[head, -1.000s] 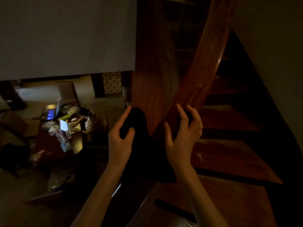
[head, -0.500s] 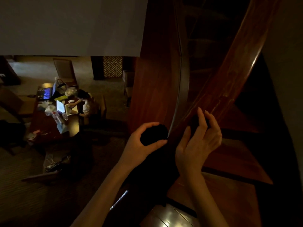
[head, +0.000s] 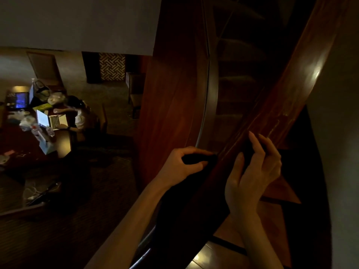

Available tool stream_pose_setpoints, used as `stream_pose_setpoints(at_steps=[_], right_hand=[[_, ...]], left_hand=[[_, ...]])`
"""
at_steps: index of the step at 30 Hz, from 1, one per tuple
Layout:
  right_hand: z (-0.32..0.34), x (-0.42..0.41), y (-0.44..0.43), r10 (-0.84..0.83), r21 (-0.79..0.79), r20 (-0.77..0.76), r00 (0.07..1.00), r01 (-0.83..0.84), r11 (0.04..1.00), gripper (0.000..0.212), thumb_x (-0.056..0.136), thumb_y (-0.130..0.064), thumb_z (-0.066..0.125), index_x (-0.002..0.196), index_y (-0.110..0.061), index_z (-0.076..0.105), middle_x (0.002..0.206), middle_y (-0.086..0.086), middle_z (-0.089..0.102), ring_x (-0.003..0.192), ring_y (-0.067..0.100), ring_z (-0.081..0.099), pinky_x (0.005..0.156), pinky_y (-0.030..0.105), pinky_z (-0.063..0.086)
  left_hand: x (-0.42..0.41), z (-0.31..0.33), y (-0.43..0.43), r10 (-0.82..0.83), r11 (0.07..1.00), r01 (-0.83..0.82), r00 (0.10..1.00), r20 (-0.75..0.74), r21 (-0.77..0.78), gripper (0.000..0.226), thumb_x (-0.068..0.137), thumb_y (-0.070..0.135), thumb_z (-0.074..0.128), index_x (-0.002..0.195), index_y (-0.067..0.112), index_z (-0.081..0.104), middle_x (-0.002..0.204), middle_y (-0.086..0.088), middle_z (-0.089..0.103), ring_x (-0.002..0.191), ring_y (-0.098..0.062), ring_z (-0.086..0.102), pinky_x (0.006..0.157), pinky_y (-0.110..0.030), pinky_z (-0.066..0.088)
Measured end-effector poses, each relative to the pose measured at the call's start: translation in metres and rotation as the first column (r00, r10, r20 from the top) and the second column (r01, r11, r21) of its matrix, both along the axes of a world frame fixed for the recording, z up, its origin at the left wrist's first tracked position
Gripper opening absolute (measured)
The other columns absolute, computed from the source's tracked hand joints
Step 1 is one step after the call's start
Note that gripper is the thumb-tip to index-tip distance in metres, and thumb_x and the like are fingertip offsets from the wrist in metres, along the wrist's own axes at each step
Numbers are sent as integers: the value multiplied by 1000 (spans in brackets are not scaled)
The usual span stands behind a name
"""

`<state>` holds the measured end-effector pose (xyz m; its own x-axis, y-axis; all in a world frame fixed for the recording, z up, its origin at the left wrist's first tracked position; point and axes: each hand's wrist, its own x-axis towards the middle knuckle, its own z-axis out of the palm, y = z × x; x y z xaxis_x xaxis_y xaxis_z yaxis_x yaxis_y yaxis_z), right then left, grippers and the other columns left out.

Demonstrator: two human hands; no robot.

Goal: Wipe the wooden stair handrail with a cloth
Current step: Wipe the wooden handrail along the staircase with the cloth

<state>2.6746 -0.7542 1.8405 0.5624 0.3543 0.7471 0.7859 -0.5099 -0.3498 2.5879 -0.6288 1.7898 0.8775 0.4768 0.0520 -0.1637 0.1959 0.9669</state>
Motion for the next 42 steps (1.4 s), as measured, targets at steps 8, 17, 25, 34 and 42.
stream_pose_setpoints(at_steps=[8,17,25,34,42], right_hand=[[-2,-3,3,-67,-37,58,996,69,997,40,95,-10,50,135,-7,52,134,16,50,129,28,41,108,43,25],[-4,-5,2,-115,-94,146,982,130,987,38,96,-14,45,133,-9,52,132,14,50,124,27,43,104,42,28],[-6,-4,4,-123,-38,119,985,129,991,38,96,-17,45,133,-9,52,130,9,50,121,26,46,103,38,29],[1,-2,3,-73,-49,79,994,77,996,33,95,-11,47,127,-7,53,130,12,46,120,28,44,109,17,22],[2,-6,5,-64,-25,68,996,65,998,31,96,-11,48,126,-6,54,127,19,52,118,28,45,108,15,21]], left_hand=[[0,-3,11,-106,994,107,994,9,-23,24,87,3,68,102,21,72,100,9,75,94,-9,71,76,-17,54],[58,39,11,44,999,-43,982,186,-8,27,90,5,64,105,26,71,106,14,72,102,-4,67,83,-19,54],[29,6,26,-168,986,167,979,117,23,35,86,4,68,96,37,74,106,13,72,102,-5,67,82,-13,51],[138,103,38,174,981,-192,936,306,30,22,91,6,64,112,12,70,110,6,68,106,-3,62,91,-20,52],[21,6,12,-63,994,55,995,79,93,33,85,0,68,95,32,69,97,26,70,97,8,64,82,-5,45]])
